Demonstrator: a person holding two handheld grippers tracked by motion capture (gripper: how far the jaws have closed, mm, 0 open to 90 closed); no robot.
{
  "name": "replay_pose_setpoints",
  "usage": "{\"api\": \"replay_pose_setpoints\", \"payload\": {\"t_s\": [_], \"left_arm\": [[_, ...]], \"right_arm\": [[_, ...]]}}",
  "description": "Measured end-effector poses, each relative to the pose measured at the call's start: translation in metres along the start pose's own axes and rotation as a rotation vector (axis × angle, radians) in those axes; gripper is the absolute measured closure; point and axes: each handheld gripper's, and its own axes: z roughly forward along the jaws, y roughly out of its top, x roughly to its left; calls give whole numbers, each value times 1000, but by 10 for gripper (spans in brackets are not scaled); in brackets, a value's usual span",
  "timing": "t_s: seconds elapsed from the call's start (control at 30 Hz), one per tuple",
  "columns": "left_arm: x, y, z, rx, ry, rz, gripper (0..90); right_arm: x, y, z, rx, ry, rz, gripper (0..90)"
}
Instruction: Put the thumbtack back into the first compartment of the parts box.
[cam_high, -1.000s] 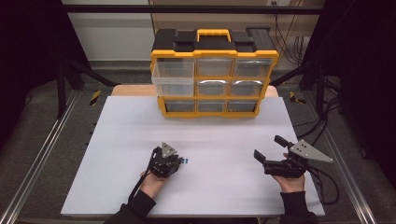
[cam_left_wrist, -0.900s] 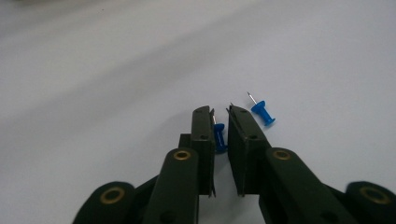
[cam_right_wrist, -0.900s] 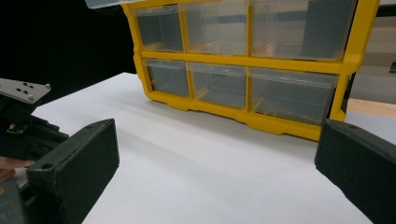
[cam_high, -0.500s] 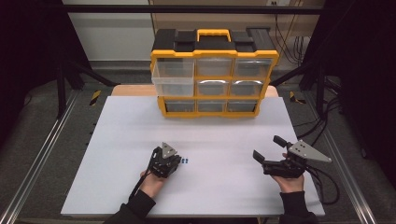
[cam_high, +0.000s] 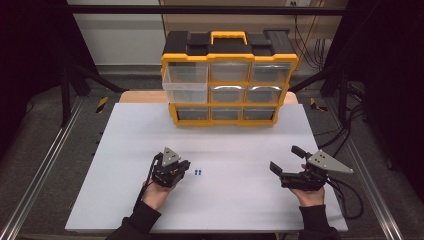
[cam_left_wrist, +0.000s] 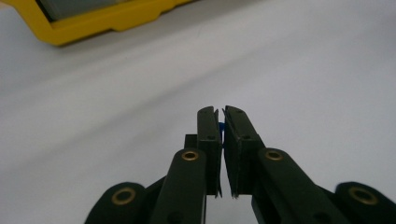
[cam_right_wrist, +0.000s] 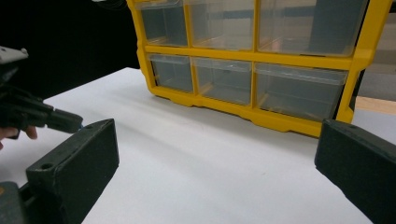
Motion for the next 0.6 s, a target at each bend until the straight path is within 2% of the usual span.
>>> {"api": "replay_pose_setpoints", "payload": {"t_s": [0.03, 0.2, 0.6], "left_arm": [[1, 4, -6, -19, -3, -4, 847], [4, 13, -17, -51, -8, -6, 847], [11, 43, -52, -164, -25, -9, 847]], "right_arm": [[0, 0, 0, -2, 2, 2, 6], [0, 0, 0, 0, 2, -1, 6], [0, -1, 1, 10, 0, -3, 6]]}}
